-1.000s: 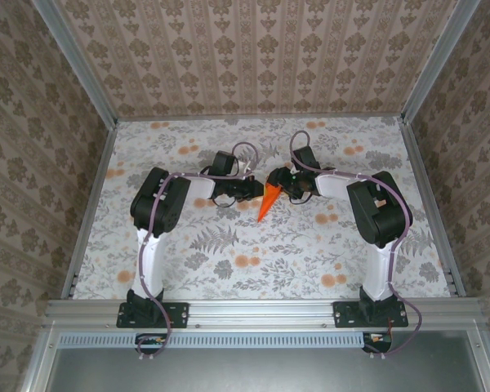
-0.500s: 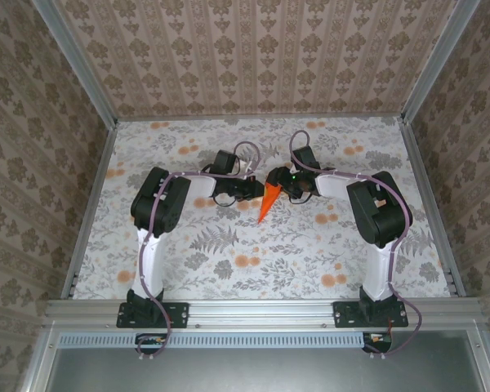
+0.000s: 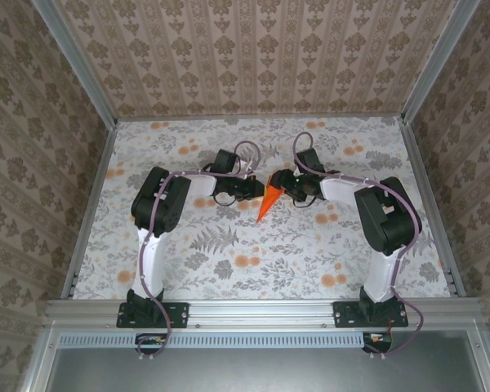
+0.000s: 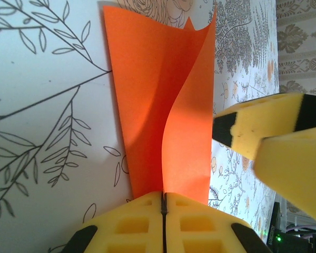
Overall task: Fold a paper plane with a square sheet of paper (fold left side to right side)
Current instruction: Fold the wing for the fifth time at the center of the table.
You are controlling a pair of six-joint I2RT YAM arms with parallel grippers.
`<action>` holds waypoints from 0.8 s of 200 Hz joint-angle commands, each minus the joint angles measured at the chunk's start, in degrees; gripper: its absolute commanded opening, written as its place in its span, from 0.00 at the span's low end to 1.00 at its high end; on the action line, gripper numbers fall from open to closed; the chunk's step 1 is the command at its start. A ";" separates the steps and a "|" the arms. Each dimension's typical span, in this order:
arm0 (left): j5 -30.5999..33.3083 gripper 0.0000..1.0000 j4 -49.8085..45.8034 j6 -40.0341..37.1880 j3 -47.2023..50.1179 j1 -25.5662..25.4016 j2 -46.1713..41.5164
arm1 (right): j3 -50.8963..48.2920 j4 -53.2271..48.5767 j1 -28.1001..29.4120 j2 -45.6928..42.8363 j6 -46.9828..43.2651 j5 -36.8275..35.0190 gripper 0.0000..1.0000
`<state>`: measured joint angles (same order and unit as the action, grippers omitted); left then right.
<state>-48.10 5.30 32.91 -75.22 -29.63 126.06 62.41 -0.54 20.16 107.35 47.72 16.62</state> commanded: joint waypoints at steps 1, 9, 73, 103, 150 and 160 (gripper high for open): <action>5.26 0.08 -5.48 -2.10 0.78 -0.17 4.54 | -0.89 -1.81 -0.20 -3.28 -1.75 -1.57 0.59; 5.17 0.08 -5.47 -2.14 0.73 -0.17 4.59 | -0.65 -1.68 -0.18 -3.34 -2.08 -1.43 0.55; 5.28 0.08 -6.08 -2.45 0.25 -0.17 4.63 | 3.91 -1.31 0.13 1.17 -2.70 0.80 0.16; 5.30 0.07 -6.11 -2.46 0.17 -0.17 4.63 | 5.47 -2.02 0.49 3.10 -3.39 0.79 0.12; 5.39 0.08 -6.45 -2.56 0.07 -0.16 4.71 | 6.84 -4.37 0.51 4.85 -4.92 -0.45 0.10; 5.47 0.08 -6.59 -2.58 0.07 -0.22 4.72 | 6.81 -4.33 0.50 5.13 -5.01 -0.54 0.10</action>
<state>-48.42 4.21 32.71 -75.94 -29.63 126.39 67.59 -2.26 20.29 111.15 44.21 16.86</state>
